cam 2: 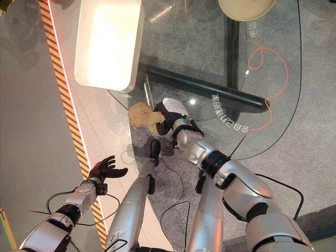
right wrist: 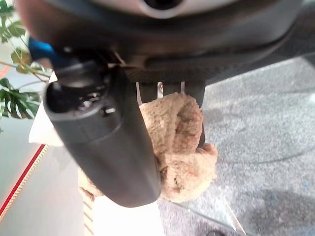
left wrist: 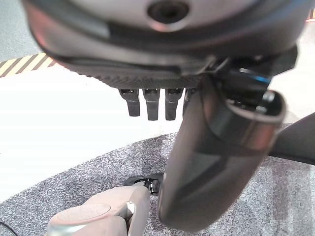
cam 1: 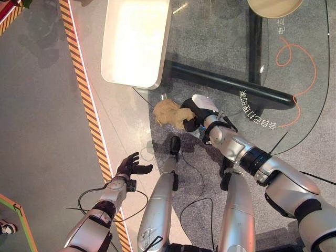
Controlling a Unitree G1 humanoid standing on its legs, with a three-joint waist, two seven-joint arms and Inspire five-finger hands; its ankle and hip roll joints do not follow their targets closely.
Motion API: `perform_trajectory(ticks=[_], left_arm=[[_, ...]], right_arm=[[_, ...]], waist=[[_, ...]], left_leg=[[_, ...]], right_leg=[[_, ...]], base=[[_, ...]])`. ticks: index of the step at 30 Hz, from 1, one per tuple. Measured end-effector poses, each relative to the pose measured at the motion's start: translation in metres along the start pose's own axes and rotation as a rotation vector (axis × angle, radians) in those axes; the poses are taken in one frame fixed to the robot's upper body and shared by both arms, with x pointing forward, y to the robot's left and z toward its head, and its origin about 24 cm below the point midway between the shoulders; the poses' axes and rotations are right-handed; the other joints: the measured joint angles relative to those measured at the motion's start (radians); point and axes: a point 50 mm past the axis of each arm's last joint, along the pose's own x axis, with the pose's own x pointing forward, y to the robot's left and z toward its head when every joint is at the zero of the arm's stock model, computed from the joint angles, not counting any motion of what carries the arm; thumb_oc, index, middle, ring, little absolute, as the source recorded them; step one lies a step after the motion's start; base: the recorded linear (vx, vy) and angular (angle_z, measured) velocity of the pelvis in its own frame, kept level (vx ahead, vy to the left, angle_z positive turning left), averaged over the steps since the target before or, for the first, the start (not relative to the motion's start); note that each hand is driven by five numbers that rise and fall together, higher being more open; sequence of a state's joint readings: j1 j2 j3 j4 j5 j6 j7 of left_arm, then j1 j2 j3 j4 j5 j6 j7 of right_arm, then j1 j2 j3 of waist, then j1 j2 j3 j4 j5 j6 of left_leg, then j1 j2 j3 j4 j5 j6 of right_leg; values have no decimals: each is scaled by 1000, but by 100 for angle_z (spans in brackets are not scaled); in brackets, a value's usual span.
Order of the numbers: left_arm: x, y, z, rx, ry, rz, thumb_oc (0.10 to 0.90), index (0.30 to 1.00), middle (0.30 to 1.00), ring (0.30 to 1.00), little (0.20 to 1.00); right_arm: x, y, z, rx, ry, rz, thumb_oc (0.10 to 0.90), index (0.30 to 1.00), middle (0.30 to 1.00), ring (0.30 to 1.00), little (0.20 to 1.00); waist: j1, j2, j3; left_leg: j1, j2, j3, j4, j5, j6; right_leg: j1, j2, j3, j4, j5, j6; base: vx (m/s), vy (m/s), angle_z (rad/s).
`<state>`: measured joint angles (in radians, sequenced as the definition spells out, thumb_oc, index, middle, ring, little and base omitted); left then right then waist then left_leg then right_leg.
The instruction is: Wipe the table with a cloth and put it in the basket.
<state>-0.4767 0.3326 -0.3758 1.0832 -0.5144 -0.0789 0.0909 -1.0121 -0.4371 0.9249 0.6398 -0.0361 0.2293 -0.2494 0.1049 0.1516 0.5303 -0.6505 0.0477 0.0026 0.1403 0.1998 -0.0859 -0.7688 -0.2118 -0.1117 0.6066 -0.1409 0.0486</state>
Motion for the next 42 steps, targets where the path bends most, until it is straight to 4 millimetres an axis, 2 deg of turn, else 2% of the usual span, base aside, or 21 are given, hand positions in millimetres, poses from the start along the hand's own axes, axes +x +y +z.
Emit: perform_trajectory(ticks=[4,9,13,15,20,30,32,39,42], left_arm=[[0,0,0,1,5,-4,800,900,900,900,900],[0,1,-2,2,11,-14,800,900,900,900,900],[0,3,-3,4,15,-7,800,900,900,900,900],[0,5,-3,7,13,-2,800,900,900,900,900],[0,10,-1,14,12,8,800,900,900,900,900],[1,15,6,23,-3,17,800,900,900,900,900],[2,16,8,26,-5,19,800,900,900,900,900],[1,26,14,45,-18,37,800,900,900,900,900],[2,29,21,36,-29,44,800,900,900,900,900]], right_arm=[[0,-5,-3,4,12,-62,100,300,300,300,200],[0,-23,-15,68,68,-211,100,300,300,300,200],[-1,-46,-34,133,153,-373,100,300,300,300,200],[-4,-61,-49,170,218,-468,100,300,300,300,200],[-9,-85,-72,204,319,-597,100,300,300,300,200],[-17,-101,-102,302,424,-685,100,300,300,300,200],[-18,-104,-108,331,448,-711,100,300,300,300,200],[-35,-115,-138,480,612,-878,100,300,300,300,200],[-45,-126,-148,521,657,-964,100,300,300,300,200]], waist=[[1,0,0],[3,0,0],[2,-1,0],[1,-1,0],[-2,-1,1],[-1,-5,3],[0,-7,4],[-2,-12,7],[-6,-15,9]], left_leg=[[0,0,0,0,0,0],[0,0,0,0,1,0],[-1,0,-4,0,2,0],[-1,1,-12,1,1,0],[-3,2,-13,1,1,1],[-30,0,-21,40,-13,-1],[-35,0,-22,42,-18,7],[-47,-3,-24,55,-19,9],[-72,-2,-31,57,-17,11]], right_leg=[[0,0,0,0,0,-2],[1,0,-1,-1,1,3],[4,0,-4,-3,2,4],[10,0,-13,-5,1,4],[11,0,-16,-9,2,4],[8,1,-22,-9,0,8],[5,0,-21,-9,0,8],[2,-1,-22,-12,6,9],[-18,1,-27,-13,9,8]], base=[[0,0,0],[0,0,0],[1,-5,1],[1,-18,6],[0,-2,1],[20,-16,2],[0,0,0],[-28,-9,0],[19,-30,3]])
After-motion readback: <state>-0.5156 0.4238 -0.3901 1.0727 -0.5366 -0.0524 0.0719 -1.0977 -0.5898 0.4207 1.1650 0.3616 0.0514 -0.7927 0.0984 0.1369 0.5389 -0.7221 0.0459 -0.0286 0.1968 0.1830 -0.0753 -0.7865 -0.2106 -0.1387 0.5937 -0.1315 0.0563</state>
